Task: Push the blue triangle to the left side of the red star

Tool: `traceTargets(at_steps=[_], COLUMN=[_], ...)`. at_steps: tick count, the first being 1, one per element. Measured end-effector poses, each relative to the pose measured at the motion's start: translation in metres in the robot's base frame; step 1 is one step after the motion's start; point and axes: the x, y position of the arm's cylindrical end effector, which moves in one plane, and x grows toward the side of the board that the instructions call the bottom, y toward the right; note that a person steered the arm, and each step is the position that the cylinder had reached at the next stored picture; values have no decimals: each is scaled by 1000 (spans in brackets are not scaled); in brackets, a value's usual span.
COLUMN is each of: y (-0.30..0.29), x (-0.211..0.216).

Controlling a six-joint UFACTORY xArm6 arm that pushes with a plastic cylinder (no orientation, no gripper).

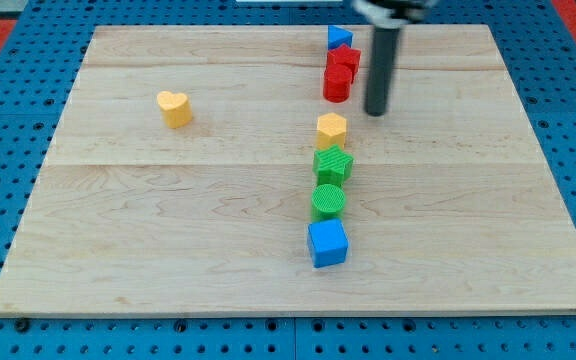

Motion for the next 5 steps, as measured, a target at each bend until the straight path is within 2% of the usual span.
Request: traceTargets(at_steps=[1,2,3,5], y=[-67,-192,-236,15], x=[44,12,13,0])
